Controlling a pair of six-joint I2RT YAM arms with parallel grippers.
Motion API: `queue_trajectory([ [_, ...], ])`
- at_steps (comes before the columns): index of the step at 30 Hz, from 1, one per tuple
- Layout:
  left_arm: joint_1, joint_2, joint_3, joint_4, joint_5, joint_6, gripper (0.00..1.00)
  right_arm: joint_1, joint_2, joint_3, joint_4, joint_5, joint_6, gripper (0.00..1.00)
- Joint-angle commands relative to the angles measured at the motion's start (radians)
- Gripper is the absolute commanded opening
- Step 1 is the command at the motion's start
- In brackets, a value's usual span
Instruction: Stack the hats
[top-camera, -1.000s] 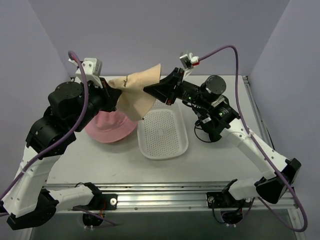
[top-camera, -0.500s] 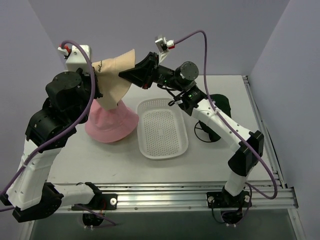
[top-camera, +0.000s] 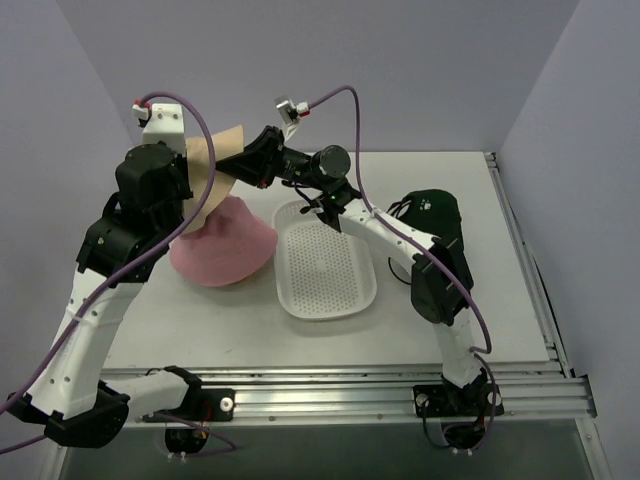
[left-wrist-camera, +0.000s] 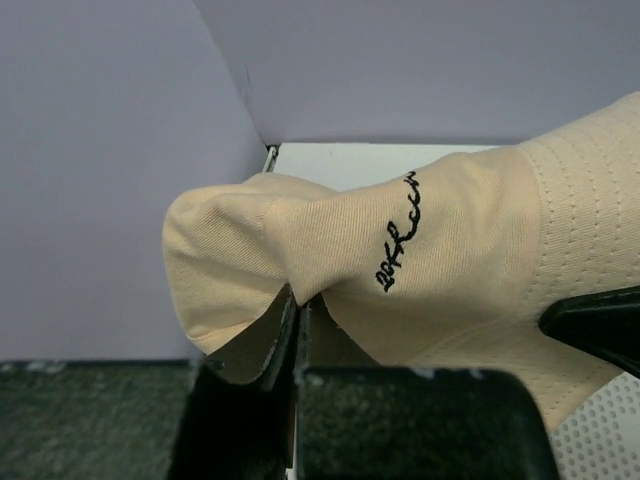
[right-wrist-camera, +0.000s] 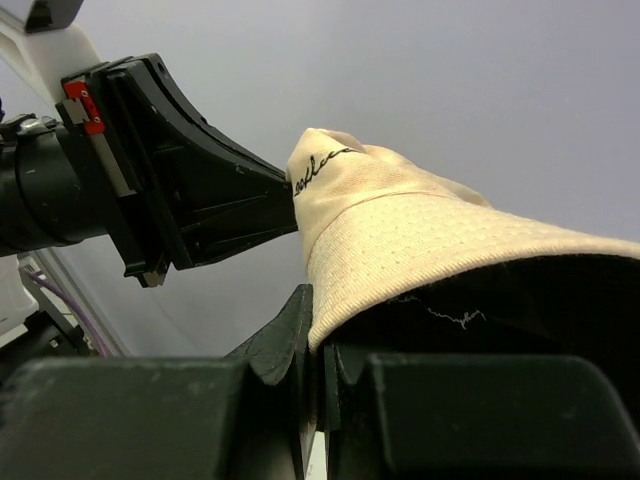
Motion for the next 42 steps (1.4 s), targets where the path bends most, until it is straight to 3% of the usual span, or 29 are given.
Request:
queue_trajectory([
  [1,0.1,-0.03,-0.036,0.02,0.052,-0.046,0.02,-0.014,0.019,-0.025,0.158,-0.061,0.071,0.0],
  [5,0.143,-0.001,-0.041,-0.069,0.135,-0.103,0.02,-0.018,0.033,-0.103,0.173,-0.048,0.077,0.0],
  [15,0.148,-0.031,-0.082,-0.134,0.129,-0.138,0.02,-0.024,0.059,-0.255,0.285,-0.047,0.138,0.0],
  [19,0.151,-0.027,-0.056,-0.172,0.071,-0.158,0.02,-0.02,0.087,-0.213,0.249,-0.043,0.135,0.0],
  [28,0.174,0.008,0.013,-0.23,-0.012,-0.169,0.02,0.017,0.109,0.004,-0.124,-0.026,-0.098,0.0],
  [42,0.185,0.025,-0.032,-0.224,-0.205,-0.129,0.02,0.029,0.233,0.148,-0.169,-0.032,-0.086,0.0],
])
